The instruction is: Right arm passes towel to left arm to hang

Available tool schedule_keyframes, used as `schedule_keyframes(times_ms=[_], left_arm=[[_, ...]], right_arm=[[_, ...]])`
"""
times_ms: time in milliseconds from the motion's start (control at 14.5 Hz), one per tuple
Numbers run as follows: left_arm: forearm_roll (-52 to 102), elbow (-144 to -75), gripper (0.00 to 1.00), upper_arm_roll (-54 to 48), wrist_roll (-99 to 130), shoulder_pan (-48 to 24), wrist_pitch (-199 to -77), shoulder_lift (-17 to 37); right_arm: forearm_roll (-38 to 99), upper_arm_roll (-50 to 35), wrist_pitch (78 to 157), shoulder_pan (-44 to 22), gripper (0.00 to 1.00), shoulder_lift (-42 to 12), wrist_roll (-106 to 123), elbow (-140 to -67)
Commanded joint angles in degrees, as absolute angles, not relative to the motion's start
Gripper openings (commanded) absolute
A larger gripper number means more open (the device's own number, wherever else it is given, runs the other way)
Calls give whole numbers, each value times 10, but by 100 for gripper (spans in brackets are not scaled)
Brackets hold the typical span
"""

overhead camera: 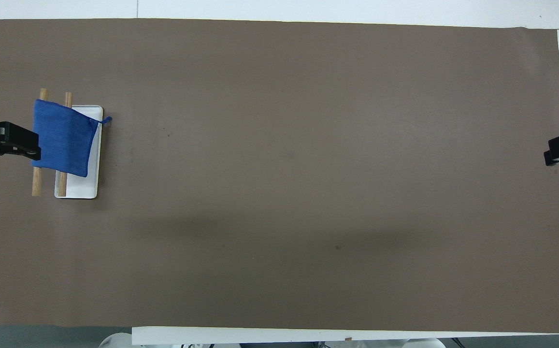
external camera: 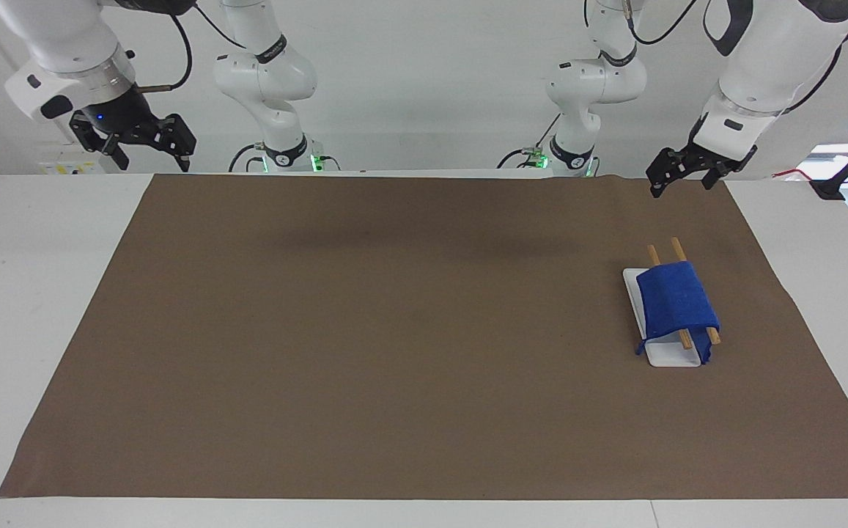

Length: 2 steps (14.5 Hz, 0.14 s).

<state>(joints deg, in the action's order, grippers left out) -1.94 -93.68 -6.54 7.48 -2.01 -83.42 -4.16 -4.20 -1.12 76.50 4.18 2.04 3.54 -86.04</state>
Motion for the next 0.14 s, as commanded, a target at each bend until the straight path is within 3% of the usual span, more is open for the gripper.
schedule_keyframes(times_ms=[0, 69], left_arm=[[-12, -907, 100, -58, 27, -11, -816, -25], [-11, -906, 100, -57, 19, -5, -819, -24]], right_arm=[[-33, -13, 763, 48, 100, 29, 45, -871], [-32, -13, 763, 48, 100, 29, 45, -871]])
